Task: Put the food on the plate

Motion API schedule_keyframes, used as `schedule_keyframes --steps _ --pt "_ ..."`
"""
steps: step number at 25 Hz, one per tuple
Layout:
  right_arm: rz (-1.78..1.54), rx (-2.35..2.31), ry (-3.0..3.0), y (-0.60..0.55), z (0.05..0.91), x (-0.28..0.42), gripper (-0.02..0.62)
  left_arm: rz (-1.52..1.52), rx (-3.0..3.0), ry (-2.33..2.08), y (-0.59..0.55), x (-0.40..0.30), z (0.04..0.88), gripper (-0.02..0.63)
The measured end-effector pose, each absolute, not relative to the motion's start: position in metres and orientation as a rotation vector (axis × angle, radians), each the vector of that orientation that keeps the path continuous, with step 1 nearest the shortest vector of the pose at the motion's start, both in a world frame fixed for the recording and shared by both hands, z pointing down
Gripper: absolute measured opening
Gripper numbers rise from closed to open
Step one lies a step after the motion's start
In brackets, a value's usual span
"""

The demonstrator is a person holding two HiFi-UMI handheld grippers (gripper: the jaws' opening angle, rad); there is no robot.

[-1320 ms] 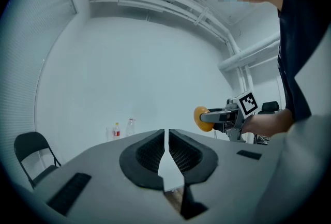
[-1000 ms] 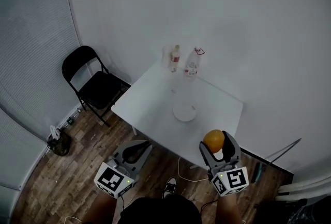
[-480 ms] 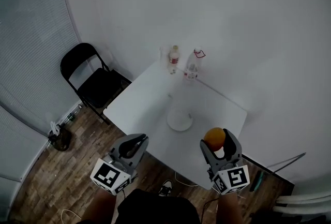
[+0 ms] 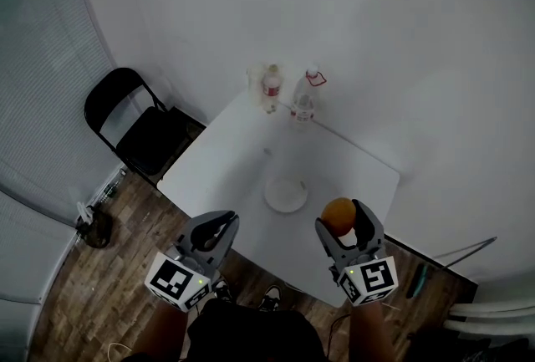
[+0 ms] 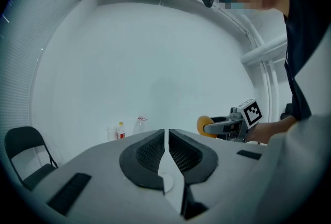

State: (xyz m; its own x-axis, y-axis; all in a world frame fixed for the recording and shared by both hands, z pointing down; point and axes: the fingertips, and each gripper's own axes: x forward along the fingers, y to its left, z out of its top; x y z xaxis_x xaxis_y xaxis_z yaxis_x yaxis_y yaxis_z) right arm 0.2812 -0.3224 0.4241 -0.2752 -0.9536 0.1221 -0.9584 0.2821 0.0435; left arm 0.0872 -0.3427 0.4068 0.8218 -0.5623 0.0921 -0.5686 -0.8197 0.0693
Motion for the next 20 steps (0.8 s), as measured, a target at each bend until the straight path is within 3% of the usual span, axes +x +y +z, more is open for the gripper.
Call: schedule_keyframes --steps 20 --pt "0.289 1.548 -2.118 -0.487 0.613 0.251 0.364 0.166 2.817 -0.898 -0.417 0.040 0.463 0.043"
